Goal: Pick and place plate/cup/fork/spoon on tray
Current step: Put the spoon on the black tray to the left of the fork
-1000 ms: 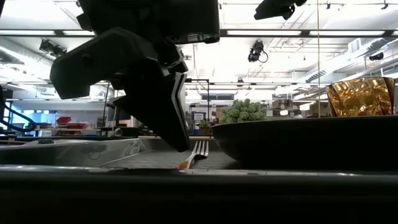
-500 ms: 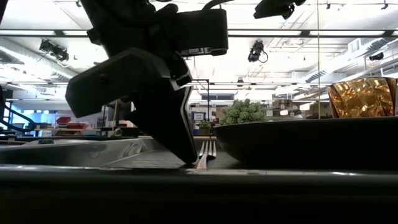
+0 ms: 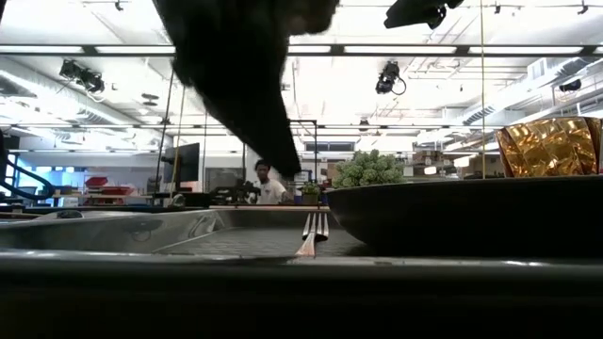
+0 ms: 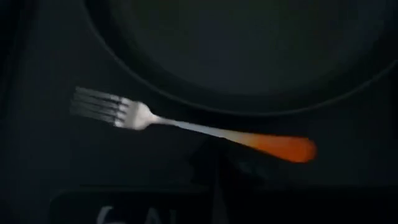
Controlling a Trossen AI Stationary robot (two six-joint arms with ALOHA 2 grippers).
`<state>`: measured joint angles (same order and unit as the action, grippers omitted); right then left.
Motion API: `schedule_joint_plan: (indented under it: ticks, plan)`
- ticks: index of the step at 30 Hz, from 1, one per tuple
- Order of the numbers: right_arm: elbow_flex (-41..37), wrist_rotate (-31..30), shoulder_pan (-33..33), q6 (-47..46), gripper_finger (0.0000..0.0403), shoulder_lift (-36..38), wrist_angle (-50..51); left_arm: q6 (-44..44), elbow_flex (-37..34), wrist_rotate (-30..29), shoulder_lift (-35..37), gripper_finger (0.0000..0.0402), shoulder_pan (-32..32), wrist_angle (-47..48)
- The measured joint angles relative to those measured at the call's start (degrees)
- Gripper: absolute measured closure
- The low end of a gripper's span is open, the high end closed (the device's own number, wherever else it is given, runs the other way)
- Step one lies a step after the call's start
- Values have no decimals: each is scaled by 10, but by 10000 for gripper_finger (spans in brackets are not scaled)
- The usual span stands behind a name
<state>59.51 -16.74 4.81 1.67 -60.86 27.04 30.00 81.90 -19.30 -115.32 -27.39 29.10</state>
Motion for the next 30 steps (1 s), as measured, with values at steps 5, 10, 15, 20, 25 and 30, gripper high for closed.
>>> schedule_joint_plan:
  ticks: [5,10,15,20,25,30]
  plan:
    - [0,0,0,0,265,0,0,209,0,59,40,377,-4,53]
    - [0,0,0,0,265,0,0,334,1,62,60,377,-31,140]
    - [0,0,0,3,265,0,1,508,0,25,64,377,-76,255]
    - [0,0,0,7,265,0,0,699,-1,38,61,371,-114,336]
    - [0,1,0,11,265,0,0,823,0,39,61,322,-143,360]
    - [0,4,0,14,265,0,1,901,-3,36,59,262,-156,391]
